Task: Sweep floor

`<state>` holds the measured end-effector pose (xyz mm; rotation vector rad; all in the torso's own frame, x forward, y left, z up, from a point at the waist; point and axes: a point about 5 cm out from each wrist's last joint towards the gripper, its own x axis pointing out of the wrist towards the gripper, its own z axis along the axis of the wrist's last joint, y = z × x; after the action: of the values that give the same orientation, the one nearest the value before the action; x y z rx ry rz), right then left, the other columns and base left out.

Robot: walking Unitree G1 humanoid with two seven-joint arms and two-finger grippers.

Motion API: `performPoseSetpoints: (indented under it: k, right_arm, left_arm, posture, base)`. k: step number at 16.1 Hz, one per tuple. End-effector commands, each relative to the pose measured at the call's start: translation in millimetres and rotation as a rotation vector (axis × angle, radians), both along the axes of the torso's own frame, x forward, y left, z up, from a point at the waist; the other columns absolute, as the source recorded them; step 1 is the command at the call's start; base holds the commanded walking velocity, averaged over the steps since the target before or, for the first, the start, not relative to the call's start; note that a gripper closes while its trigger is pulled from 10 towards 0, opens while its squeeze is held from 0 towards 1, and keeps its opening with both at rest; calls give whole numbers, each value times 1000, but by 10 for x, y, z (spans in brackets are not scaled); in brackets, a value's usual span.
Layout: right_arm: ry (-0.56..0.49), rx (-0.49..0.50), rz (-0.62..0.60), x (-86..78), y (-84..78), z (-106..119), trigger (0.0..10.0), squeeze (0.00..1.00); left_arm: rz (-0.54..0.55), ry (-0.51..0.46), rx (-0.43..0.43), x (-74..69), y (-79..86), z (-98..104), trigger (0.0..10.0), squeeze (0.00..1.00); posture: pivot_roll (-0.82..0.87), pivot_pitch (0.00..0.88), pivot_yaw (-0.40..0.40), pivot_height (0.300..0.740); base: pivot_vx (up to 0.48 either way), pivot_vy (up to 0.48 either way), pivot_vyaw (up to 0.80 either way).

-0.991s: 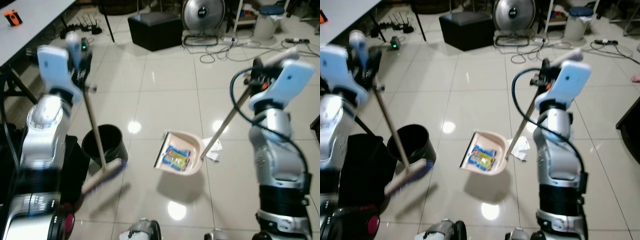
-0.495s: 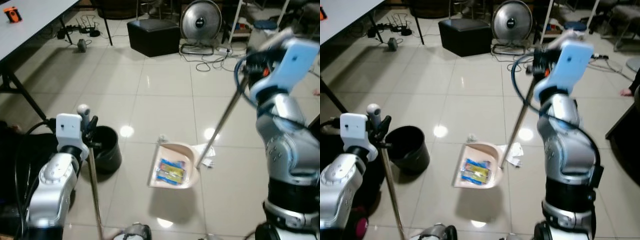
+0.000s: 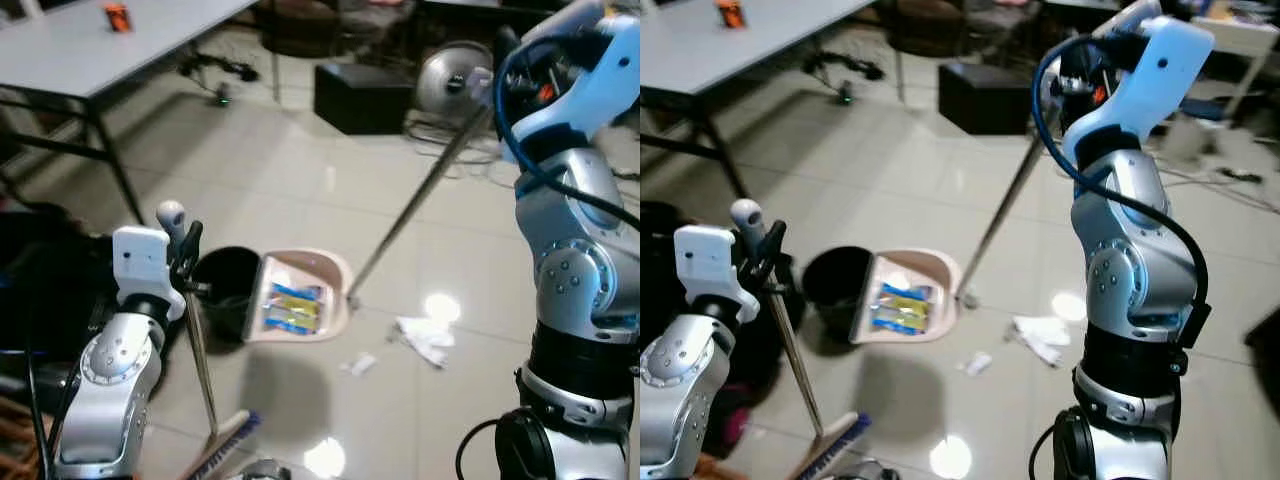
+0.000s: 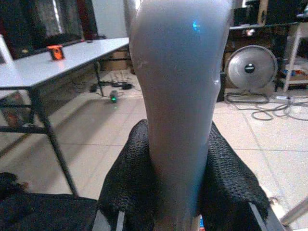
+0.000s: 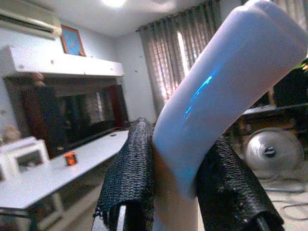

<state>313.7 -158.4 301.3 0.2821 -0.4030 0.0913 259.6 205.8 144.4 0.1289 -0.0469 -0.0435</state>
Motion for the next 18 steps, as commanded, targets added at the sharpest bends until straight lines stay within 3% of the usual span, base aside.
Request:
performPoseSetpoints:
  k: [1,8,16,18]
  right_arm:
    - [-36,21,-49,-25,-122,62,10000,0]
    - [-24,46,-100,-77,-258,23,10000,0]
    - [-26,3,-80,-53,-224,58,10000,0]
    - [-28,2,-75,-48,-214,66,10000,0]
  left_arm:
    - [-22,-22,22,-1,-51,64,10000,0]
    - [-85,-21,40,86,-169,90,10000,0]
    - [-93,-25,20,114,-218,96,10000,0]
    - [-90,-23,20,111,-212,90,10000,0]
  posture:
    - [-44,0,12,740]
    - [-63,0,50,740]
    - [-63,0,44,740]
    - [-62,0,42,740]
  base:
    - [341,0,0]
    - [365,0,0]
    - [417,0,0]
    - [426,0,541]
